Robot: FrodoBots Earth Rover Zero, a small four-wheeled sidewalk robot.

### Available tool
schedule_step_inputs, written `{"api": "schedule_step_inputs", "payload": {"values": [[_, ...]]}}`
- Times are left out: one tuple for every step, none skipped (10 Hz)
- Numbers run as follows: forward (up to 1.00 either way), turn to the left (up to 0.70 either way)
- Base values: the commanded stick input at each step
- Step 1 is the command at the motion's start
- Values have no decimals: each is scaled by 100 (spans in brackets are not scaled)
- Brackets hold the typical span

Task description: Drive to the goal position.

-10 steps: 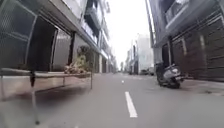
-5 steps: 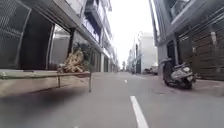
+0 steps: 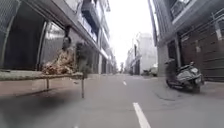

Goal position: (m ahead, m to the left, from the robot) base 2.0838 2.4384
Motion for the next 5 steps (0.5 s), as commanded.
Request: {"api": "schedule_step_inputs", "payload": {"values": [[100,-13],[100,0],[100,0],[100,0],[100,0]]}}
